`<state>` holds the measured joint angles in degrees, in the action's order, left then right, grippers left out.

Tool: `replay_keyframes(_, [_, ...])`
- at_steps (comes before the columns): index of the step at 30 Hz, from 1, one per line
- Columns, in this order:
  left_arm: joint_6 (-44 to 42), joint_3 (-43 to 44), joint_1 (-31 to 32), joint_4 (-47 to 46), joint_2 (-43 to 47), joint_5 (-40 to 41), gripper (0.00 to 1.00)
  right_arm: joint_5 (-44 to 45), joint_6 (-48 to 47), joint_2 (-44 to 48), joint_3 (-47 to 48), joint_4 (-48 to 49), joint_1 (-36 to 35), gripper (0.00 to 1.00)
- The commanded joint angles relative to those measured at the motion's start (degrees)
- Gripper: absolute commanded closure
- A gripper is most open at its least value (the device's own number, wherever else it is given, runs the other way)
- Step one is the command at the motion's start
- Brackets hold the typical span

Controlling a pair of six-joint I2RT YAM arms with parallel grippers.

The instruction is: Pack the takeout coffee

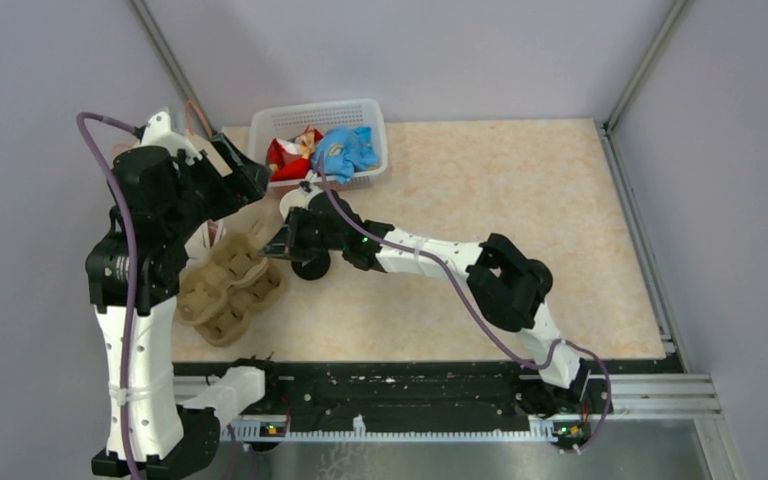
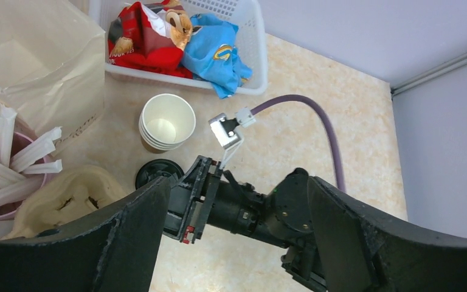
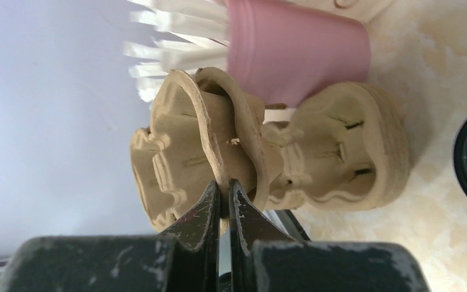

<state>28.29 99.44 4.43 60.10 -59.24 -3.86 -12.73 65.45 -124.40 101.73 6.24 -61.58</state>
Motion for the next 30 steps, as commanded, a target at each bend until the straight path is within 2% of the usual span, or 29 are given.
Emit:
replay_keyframes(1, [-2.0,1.9,0.1,1.0,0.4,-0.5,0.11,-1.1,-0.9,-1.9,-0.8,2.8,-0.9,1.0])
replay_keyframes(3, [-2.1,1.3,0.1,1.5,0.7,-0.5,0.11,-1.2,-2.2,-3.4,1.7,0.6,-1.2,1.0])
replay_keyframes(6, [-1.9,0.3,0.1,1.8,0.6,-1.2,0.11,-1.3,-3.3,-6.0,7.5,-7.7,-1.1,1.0])
replay_keyframes(8, [-2.2,0.2,0.1,1.8,0.3,-2.0,0.11,1.1,-5.5,-4.6,5.8,-4.4,-1.9,1.0])
replay_keyframes(10, [-2.0,-0.4,0.1,1.7,0.2,-1.8,0.11,0.4,-5.2,-7.4,9.2,-8.9,-1.5,1.0])
replay_keyframes(11, [-1.9,-0.6,0.1,1.6,0.1,-2.1,0.11,-2.4,-2.6,-8.0,7.4,-5.8,-0.6,1.0])
replay_keyframes(12, [-1.8,-0.6,0.1,1.6,0.0,-2.7,0.11,-2.0,0.0,-6.4,2.4,1.3,-0.4,1.0])
replay_keyframes(13, [-1.6,-0.6,0.1,1.5,-0.1,-3.2,0.11,0.4,0.5,-4.2,-0.3,4.6,-0.6,1.0])
replay_keyframes(15, [-1.3,-1.1,0.1,1.5,0.1,-3.8,0.11,2.0,-0.5,-5.1,3.9,-0.1,-0.9,1.0])
replay_keyframes(16, [-1.3,-1.6,0.1,1.3,0.3,-4.0,0.11,-1.2,0.4,-7.1,7.4,-3.6,-1.0,1.0])
replay_keyframes(17, [-1.2,-2.1,0.1,1.2,0.4,-4.2,0.11,-3.2,1.9,-7.1,7.5,-1.1,-0.7,1.0])
replay_keyframes(18, [-1.1,-2.4,0.1,1.2,0.4,-4.5,0.11,-0.2,2.8,-4.5,4.2,2.9,-0.9,1.0])
replay_keyframes(19, [-1.0,-2.5,0.1,1.2,0.4,-4.7,0.11,5.1,1.0,-2.7,2.3,1.5,-1.8,1.0])
replay_keyframes(20, [-0.9,-2.8,0.1,1.2,0.4,-4.9,0.11,6.3,-2.5,-4.4,6.0,-5.2,-2.5,1.0])
replay_keyframes(21, [-0.6,-3.1,0.1,1.1,0.4,-5.2,0.11,1.7,-3.2,-8.7,12.5,-11.8,-1.9,1.0])
replay_keyframes(22, [-0.5,-3.4,0.1,1.0,0.5,-5.6,0.11,-3.1,-1.6,-10.4,14.3,-11.1,-0.7,1.0])
replay_keyframes(24, [-0.8,-3.6,0.1,1.1,0.5,-6.3,0.11,3.2,1.7,-3.9,2.5,2.0,-1.2,1.0])
replay_keyframes(25, [-0.7,-3.7,0.1,1.4,0.6,-6.1,0.11,4.4,0.7,-3.7,3.3,-1.4,-1.3,1.0])
replay_keyframes(27, [-0.6,-4.0,0.1,1.5,0.9,-6.4,0.11,-3.8,0.2,-8.8,13.7,-10.0,-0.1,1.0])
replay_keyframes(29, [-1.4,-4.0,0.1,1.9,1.1,-6.4,0.11,5.6,-4.7,-5.9,12.0,-11.2,-1.8,1.0])
replay_keyframes(30, [-1.3,-4.1,0.1,2.3,1.3,-5.8,0.11,2.9,-4.2,-7.8,14.1,-13.6,-1.5,1.0])
